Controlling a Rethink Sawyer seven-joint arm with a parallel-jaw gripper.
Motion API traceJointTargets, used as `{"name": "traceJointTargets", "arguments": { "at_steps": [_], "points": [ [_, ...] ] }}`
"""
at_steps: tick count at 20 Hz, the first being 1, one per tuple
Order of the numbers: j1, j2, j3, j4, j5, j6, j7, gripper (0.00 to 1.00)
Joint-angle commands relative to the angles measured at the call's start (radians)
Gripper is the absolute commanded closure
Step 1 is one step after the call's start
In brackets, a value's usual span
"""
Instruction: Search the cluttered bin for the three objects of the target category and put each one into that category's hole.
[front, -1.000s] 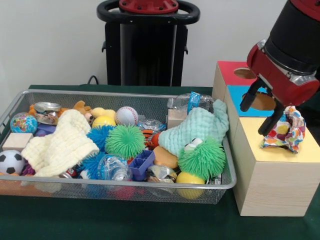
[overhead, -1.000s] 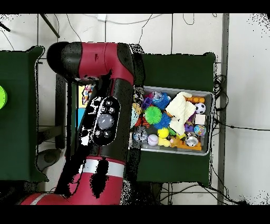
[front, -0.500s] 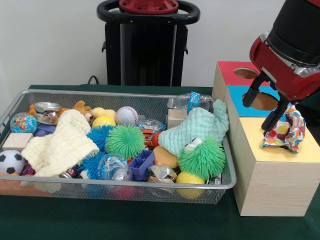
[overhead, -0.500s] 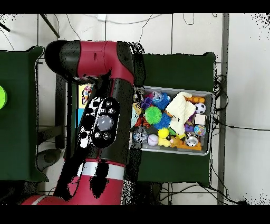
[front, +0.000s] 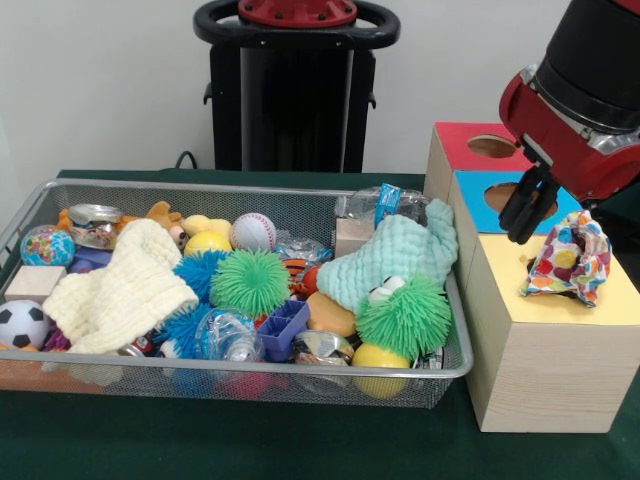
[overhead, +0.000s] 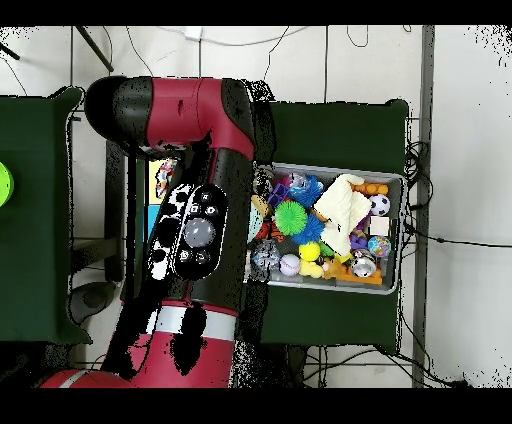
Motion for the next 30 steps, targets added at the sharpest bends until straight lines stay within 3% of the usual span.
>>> {"name": "traceJointTargets", "arguments": {
  "at_steps": [1, 6, 13, 22, 30],
  "points": [
    [-0.013, 0.009, 0.093, 0.016, -0.046, 0.144, -0.125, 1.0],
    [0.003, 0.022, 0.1, -0.042, -0.023, 0.226, -0.083, 1.0],
    [0.031, 0.051, 0.097, -0.061, -0.01, 0.221, -0.006, 1.0],
    [0.04, 0.106, 0.079, -0.141, 0.0, 0.24, 0.045, 1.0],
    [0.038, 0.089, 0.077, -0.103, 0.0, 0.2, 0.03, 1.0]
  ]
}}
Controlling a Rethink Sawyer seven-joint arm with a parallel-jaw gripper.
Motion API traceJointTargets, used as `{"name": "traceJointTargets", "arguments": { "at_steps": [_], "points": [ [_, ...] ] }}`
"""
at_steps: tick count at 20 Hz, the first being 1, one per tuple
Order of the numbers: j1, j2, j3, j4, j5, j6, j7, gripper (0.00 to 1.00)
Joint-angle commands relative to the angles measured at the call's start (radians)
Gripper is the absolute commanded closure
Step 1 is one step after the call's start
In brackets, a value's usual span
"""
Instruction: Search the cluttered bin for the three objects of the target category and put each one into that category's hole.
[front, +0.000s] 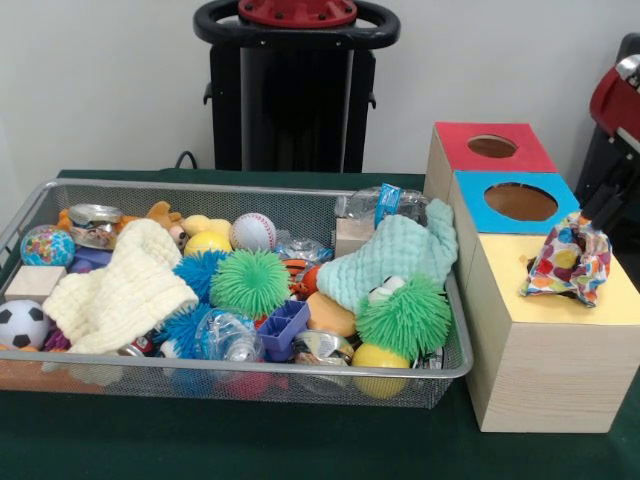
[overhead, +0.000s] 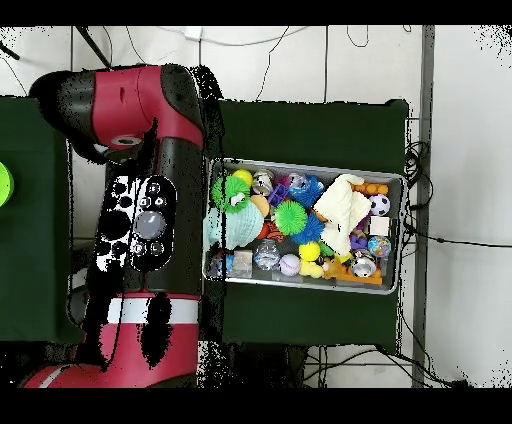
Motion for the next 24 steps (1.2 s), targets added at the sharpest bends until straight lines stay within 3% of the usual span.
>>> {"name": "traceJointTargets", "arguments": {
  "at_steps": [1, 18, 24],
  "points": [
    [-0.024, 0.015, 0.077, 0.062, -0.001, 0.04, 0.027, 1.0],
    [-0.009, 0.01, 0.082, 0.179, -0.02, -0.04, 0.019, 1.0],
    [0.0, 0.024, 0.086, 0.252, -0.046, -0.133, 0.002, 1.0]
  ]
}}
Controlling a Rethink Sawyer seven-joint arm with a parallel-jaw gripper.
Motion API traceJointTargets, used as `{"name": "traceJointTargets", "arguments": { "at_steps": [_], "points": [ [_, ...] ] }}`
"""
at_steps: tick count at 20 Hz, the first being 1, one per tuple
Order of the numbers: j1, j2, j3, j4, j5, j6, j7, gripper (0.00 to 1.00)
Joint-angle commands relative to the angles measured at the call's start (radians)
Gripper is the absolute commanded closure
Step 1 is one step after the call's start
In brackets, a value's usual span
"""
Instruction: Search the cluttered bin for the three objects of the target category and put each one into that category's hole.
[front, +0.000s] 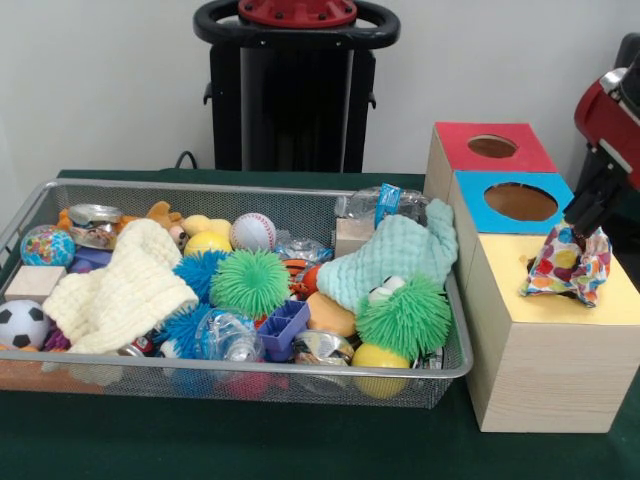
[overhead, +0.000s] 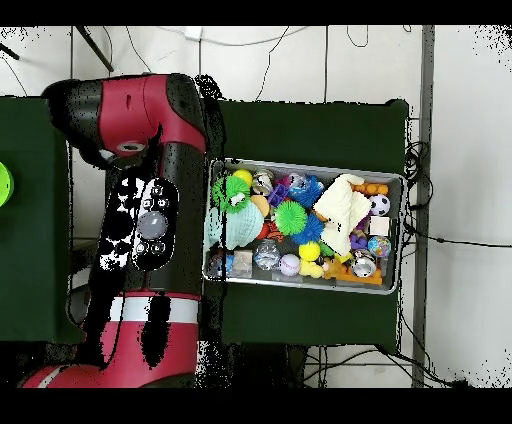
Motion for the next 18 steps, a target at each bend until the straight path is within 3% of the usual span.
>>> {"name": "traceJointTargets", "arguments": {
  "at_steps": [1, 18],
  "points": [
    [-0.001, 0.026, 0.086, 0.22, -0.048, -0.142, 0.002, 1.0],
    [0.007, 0.043, 0.081, 0.248, -0.039, -0.216, 0.016, 1.0]
  ]
}}
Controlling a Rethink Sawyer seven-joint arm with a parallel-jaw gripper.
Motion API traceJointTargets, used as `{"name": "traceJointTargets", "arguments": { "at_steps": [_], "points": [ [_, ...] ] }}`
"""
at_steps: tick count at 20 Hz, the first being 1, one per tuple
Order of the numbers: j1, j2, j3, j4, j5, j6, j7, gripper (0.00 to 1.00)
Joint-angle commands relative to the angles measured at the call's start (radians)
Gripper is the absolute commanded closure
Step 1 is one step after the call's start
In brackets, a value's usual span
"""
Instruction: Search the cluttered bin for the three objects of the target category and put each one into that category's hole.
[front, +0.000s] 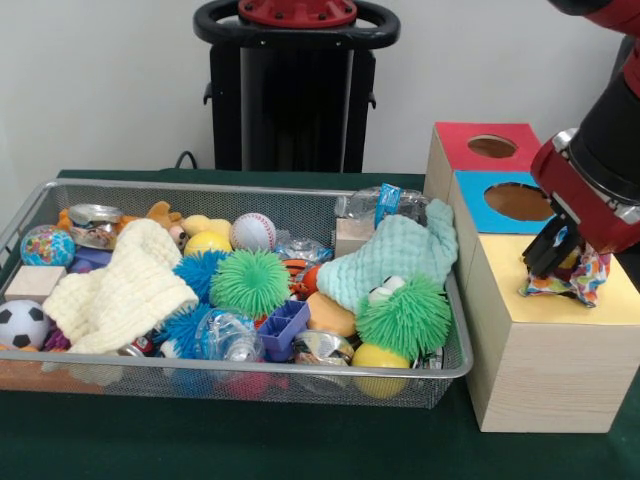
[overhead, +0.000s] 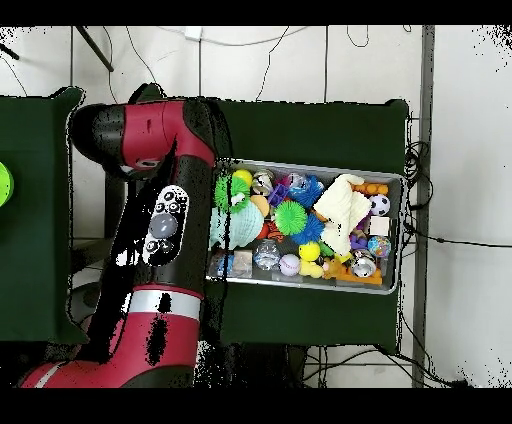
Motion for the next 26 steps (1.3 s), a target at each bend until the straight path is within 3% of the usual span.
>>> {"name": "traceJointTargets", "arguments": {
  "at_steps": [1, 14, 17, 22, 26],
  "points": [
    [-0.004, 0.015, 0.08, 0.137, -0.04, -0.075, 0.013, 1.0],
    [-0.005, -0.01, 0.084, 0.139, -0.021, -0.029, 0.014, 1.0],
    [-0.015, -0.072, 0.064, 0.118, -0.023, 0.085, -0.026, 1.0],
    [-0.056, -0.131, 0.0, -0.065, -0.072, 0.412, -0.148, 1.0],
    [-0.079, -0.134, -0.011, -0.144, -0.113, 0.525, -0.227, 1.0]
  ]
}}
